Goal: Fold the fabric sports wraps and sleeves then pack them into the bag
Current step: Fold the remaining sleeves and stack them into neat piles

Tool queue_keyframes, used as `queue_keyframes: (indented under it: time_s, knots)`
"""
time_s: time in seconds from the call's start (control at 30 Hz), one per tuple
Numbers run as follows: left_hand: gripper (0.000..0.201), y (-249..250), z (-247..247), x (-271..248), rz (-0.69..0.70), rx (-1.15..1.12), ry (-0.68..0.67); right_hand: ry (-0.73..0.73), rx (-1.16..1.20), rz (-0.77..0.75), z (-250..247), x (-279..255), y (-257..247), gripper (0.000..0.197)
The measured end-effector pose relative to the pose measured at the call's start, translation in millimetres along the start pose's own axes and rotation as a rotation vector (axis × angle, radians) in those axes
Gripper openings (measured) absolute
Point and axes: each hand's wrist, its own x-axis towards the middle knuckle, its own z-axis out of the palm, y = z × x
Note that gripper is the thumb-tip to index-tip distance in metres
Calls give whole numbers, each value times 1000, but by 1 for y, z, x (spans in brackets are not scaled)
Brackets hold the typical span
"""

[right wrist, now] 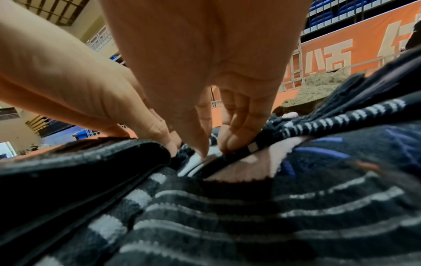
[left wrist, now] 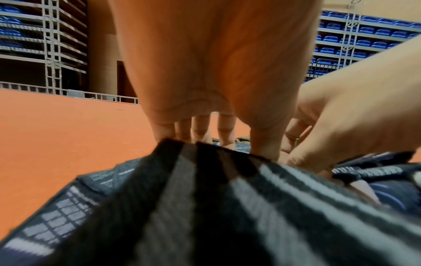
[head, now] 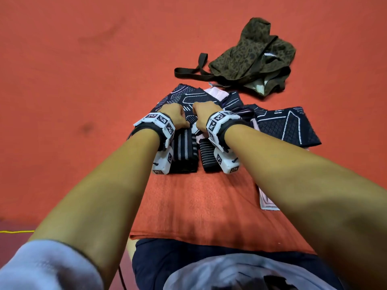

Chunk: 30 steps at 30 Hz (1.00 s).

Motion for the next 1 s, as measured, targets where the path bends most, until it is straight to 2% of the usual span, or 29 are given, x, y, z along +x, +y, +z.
queue_keyframes:
  time_s: [0.2, 0.47, 0.6, 0.73, 0.83, 1.0]
  knots:
    - [27, 2, 7, 9, -10, 3, 5, 8, 40, 3, 0, 9, 2, 41]
    - [14, -3, 7, 6, 19, -36, 36, 31, 63, 60, -3, 15, -1, 17]
    - [16, -4, 4, 0, 22, -83, 93, 111, 79, 24, -10, 11, 4, 10]
    - [20, 8, -7, -10, 103, -103, 186, 225, 104, 31, -30, 0, 12, 19]
    - [24, 27, -14, -20, 167, -156, 259, 292, 138, 55, -49, -13, 20, 19]
    - [25, 53, -12, -40, 255, -204, 289, 334, 170, 93, -59, -51, 37, 16]
